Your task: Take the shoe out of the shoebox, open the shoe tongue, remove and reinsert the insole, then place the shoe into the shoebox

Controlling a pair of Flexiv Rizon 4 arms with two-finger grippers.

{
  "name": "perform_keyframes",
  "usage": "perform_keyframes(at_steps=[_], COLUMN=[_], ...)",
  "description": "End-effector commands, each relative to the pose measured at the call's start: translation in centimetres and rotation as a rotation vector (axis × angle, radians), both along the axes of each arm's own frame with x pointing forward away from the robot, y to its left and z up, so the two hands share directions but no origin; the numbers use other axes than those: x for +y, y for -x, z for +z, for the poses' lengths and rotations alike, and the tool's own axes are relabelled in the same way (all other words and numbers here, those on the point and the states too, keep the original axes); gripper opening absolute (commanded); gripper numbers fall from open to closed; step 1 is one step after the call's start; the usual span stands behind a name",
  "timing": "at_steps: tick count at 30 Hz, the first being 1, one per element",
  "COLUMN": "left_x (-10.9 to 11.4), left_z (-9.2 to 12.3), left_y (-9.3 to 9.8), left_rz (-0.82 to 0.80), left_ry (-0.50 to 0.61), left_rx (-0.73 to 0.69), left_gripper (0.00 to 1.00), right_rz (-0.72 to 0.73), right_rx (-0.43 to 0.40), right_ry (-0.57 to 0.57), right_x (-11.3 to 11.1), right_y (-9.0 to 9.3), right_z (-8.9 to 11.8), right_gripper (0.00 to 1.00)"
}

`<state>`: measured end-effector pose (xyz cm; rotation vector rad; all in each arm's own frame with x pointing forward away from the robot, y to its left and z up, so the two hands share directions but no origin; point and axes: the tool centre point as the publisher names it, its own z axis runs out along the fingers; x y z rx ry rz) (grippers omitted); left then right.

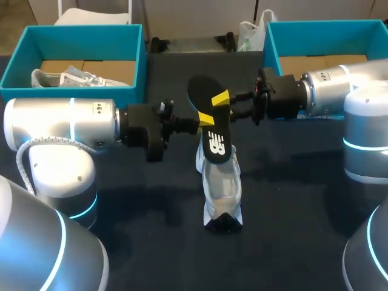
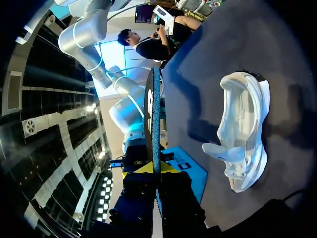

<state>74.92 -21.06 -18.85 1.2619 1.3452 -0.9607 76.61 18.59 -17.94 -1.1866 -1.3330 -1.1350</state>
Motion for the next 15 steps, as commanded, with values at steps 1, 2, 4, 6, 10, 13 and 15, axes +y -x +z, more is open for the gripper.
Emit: perform_keyframes(at_steps=[1, 2, 4, 6, 10, 13, 15], left_x=[-0.1, -0.1, -0.1, -0.1, -0.1, -0.1, -0.1], left_z=[-0.06, -0.06, -0.06, -0.06, -0.06, -0.06, -0.06], left_y=[0.05, 0.05, 0.05, 0.05, 0.05, 0.05, 0.05], left_rz=[0.002, 0.002, 0.002, 0.002, 0.002, 0.002, 0.002], left_ry=[0.0, 0.0, 0.0, 0.0, 0.0, 0.0, 0.0], left_rx=[-0.002, -0.002, -0.002, -0.002, -0.002, -0.002, -0.002], left_gripper=[0.0, 0.0, 0.0, 0.0, 0.0, 0.0, 0.0], right_rz=[-0.002, -0.003, -0.004, -0.006, -0.01, -0.013, -0.014], right_rx=[0.009, 0.01, 0.012, 0.012, 0.012, 0.012, 0.013], right_ry=[-0.002, -0.002, -0.002, -0.003, -0.007, -0.009, -0.011], right_x=[0.57, 0.6, 0.63, 0.64, 0.65, 0.66, 0.68], right_y=[0.02, 0.05, 0.13, 0.23, 0.28, 0.28, 0.24], right_z=[-0.21, -0.19, -0.14, -0.12, -0.11, -0.1, -0.07], right_gripper=[0.36, 0.36, 0.34, 0.33, 0.29, 0.25, 0.23])
